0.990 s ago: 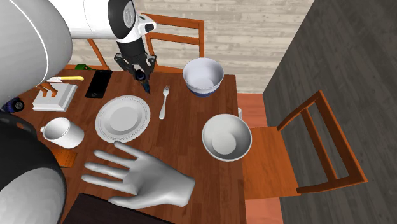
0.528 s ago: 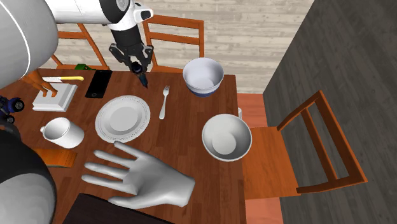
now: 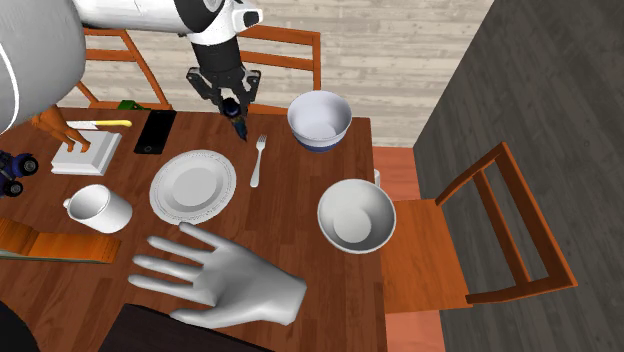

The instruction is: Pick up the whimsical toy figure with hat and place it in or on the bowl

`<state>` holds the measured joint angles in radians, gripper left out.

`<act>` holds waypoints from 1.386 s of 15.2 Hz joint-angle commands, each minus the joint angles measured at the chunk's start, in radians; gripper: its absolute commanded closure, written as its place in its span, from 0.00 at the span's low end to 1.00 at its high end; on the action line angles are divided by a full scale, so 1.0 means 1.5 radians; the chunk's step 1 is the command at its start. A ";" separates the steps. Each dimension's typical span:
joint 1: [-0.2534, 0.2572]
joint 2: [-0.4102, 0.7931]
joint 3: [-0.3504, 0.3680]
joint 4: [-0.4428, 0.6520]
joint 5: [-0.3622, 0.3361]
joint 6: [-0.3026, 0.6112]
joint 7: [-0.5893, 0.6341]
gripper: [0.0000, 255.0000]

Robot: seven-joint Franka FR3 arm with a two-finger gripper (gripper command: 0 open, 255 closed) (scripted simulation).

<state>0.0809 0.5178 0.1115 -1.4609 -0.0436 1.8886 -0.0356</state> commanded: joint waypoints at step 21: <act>-0.209 -0.141 -0.093 -0.159 0.017 0.021 -0.299 1.00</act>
<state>-0.2208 0.3060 -0.0215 -1.7098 -0.0182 1.9301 -0.4645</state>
